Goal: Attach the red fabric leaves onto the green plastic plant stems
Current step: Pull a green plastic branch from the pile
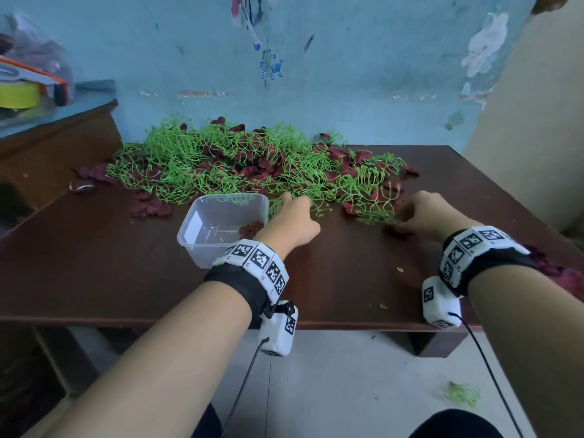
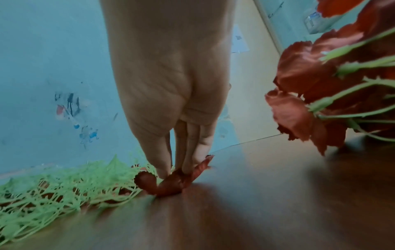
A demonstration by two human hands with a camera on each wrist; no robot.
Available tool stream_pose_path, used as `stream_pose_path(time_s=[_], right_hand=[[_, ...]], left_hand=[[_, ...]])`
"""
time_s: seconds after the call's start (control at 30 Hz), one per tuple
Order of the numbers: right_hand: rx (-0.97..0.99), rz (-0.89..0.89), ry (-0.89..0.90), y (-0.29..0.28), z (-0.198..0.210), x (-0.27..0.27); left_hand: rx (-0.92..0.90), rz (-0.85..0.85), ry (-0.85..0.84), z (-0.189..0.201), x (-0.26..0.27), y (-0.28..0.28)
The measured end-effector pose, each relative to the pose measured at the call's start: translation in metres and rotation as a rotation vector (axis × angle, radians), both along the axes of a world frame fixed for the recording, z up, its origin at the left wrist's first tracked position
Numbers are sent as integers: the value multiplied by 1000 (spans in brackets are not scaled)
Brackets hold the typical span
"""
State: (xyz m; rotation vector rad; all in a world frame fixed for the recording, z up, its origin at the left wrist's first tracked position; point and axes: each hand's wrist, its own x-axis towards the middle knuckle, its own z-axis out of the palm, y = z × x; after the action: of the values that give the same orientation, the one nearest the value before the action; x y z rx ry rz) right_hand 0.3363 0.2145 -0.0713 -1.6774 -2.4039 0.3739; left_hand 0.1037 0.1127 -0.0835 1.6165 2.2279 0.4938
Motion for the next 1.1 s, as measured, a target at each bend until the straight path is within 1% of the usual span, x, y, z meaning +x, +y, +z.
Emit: stream_pose_path(time_s=[0.1,0.2,0.33,0.43,0.5,0.6,0.67,0.73,0.77,0.8,0.83,0.9,0.97,1.03,1.1], right_hand=[[71,-25,83,-3,7,-3],[104,-5,191,-10,13,-9],[190,12,338,-20,20,-20],[224,6,400,-27,22,-29],[254,-18,444,-31,22,-33],[261,-48,532,-41,23,-37],[257,-61,569,-48,23,-38],[249,-65,599,-54,23,-38],[241,-69,610,-57,22,-38],[231,-71,617,-59,22,-38],[220,-74,622,-59,21,-37],[186,-93,633,-59,19,-36],[151,-116,633,-57,17,-34],[113,-126,619,-56,16,-31],[70,-114,604,-57,14,-30]], left_hand=[[0,0,-16,-1,1,-2],[14,6,-15,0,3,-5],[72,-31,-18,1,9,-11],[121,-49,-30,1,10,-15],[164,-61,-71,1,11,-16],[201,-52,-257,2,13,-18],[191,-14,-465,1,17,-18],[172,26,-744,0,22,-17],[165,39,-841,0,25,-18],[169,42,-863,1,28,-19],[177,37,-802,0,28,-20],[189,14,-561,-1,27,-23],[181,28,-320,-4,22,-24],[180,54,-176,-5,16,-22],[158,55,-87,-5,12,-17]])
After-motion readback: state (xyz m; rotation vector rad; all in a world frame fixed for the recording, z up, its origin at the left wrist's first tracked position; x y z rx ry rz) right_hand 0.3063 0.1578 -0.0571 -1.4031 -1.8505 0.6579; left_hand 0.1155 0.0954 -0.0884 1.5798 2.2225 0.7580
